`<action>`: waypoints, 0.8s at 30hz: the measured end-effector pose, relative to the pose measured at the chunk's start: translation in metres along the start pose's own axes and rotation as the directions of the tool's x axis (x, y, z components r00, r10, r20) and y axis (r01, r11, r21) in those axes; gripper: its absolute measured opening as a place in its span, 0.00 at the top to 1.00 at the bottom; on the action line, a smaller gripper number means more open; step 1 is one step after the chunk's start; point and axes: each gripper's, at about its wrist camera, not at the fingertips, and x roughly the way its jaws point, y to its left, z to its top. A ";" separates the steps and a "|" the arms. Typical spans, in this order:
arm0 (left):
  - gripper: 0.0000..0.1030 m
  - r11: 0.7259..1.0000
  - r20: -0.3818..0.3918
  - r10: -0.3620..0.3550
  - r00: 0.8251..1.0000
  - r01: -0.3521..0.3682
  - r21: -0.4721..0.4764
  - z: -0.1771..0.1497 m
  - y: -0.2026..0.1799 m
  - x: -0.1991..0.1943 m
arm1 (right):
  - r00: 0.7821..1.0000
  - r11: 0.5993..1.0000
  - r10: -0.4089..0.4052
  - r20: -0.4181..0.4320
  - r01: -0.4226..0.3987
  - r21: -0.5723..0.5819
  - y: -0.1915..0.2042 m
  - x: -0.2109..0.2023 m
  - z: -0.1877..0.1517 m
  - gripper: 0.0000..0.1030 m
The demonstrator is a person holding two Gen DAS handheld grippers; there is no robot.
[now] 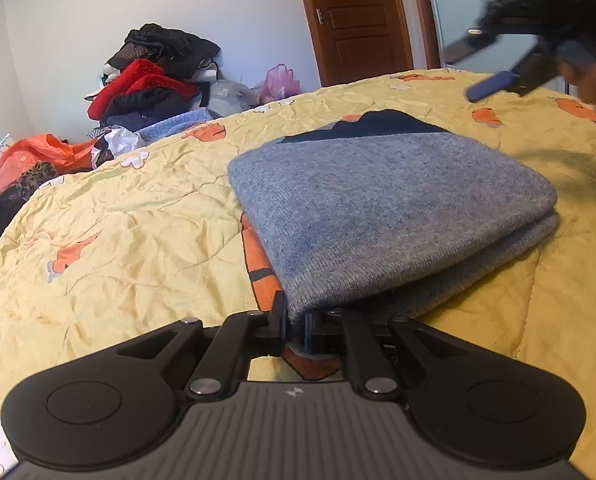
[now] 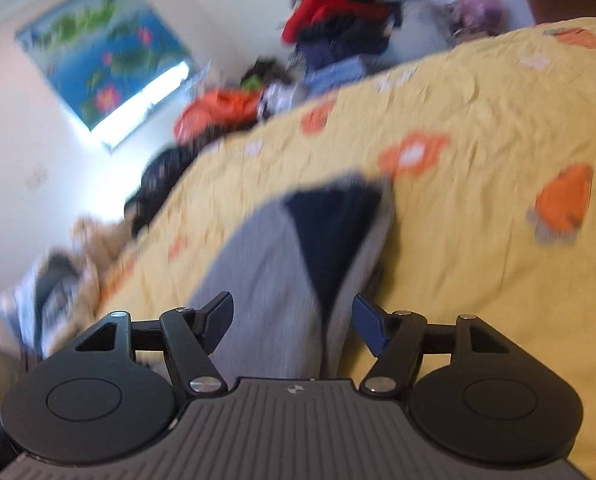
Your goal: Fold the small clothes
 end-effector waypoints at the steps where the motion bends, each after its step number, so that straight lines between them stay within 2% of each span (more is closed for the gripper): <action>1: 0.93 1.000 0.000 -0.001 1.000 0.001 -0.002 0.000 0.000 0.000 | 1.000 0.999 -0.008 0.005 0.008 0.031 -0.006 0.011 0.011 0.32; 4: 0.93 1.000 -0.001 -0.002 1.000 0.002 -0.005 0.000 0.000 0.000 | 1.000 0.997 0.006 -0.015 -0.005 0.080 -0.013 0.050 0.030 0.38; 7: 0.93 1.000 -0.001 -0.004 1.000 0.004 -0.007 0.001 0.001 0.000 | 0.996 0.996 -0.033 -0.088 0.039 0.074 -0.018 0.094 0.036 0.41; 8: 0.93 1.000 -0.001 -0.005 1.000 0.005 -0.010 0.001 0.001 0.000 | 0.993 0.995 -0.054 -0.109 0.063 0.077 -0.021 0.107 0.035 0.49; 9: 0.93 1.000 -0.001 -0.008 1.000 0.008 -0.013 0.000 0.002 0.001 | 0.992 0.995 -0.060 -0.113 0.068 0.073 -0.022 0.115 0.036 0.87; 12: 0.93 0.999 -0.001 -0.021 1.000 0.021 -0.031 0.001 0.005 0.002 | 0.993 0.995 -0.103 -0.057 0.102 -0.017 -0.016 0.116 0.040 0.87; 14: 0.93 0.999 0.000 -0.026 1.000 0.026 -0.038 0.001 0.006 0.003 | 0.987 0.990 -0.135 -0.082 0.138 0.021 -0.035 0.123 0.040 0.87; 15: 0.93 0.999 0.000 -0.029 1.000 0.029 -0.042 0.000 0.006 0.003 | 0.987 0.991 -0.121 -0.102 0.126 0.045 -0.043 0.125 0.035 0.88; 17: 0.93 0.998 0.000 -0.039 0.999 0.039 -0.053 0.000 0.008 0.002 | 0.992 0.994 -0.083 -0.094 0.088 0.057 -0.043 0.122 0.026 0.84; 18: 0.93 0.997 0.002 -0.053 0.999 0.053 -0.057 0.000 0.010 0.001 | 0.994 0.994 -0.070 -0.089 0.077 0.081 -0.042 0.117 0.023 0.78; 20: 0.91 0.988 0.011 -0.128 0.992 0.129 -0.083 -0.001 0.018 -0.009 | 0.997 0.992 -0.029 -0.075 0.038 0.120 -0.041 0.096 0.017 0.59; 22: 0.86 0.957 0.032 -0.231 0.972 0.233 -0.173 -0.001 0.036 -0.022 | 1.000 0.992 0.003 -0.029 0.000 0.126 -0.036 0.070 0.010 0.33; 23: 0.72 0.937 0.044 -0.266 0.963 0.270 -0.223 0.000 0.047 -0.026 | 1.000 0.993 0.012 -0.011 -0.010 0.118 -0.036 0.056 0.007 0.30; 24: 0.41 0.916 0.055 -0.286 0.957 0.290 -0.278 0.001 0.058 -0.027 | 1.000 0.994 0.012 -0.007 -0.011 0.111 -0.037 0.047 0.005 0.28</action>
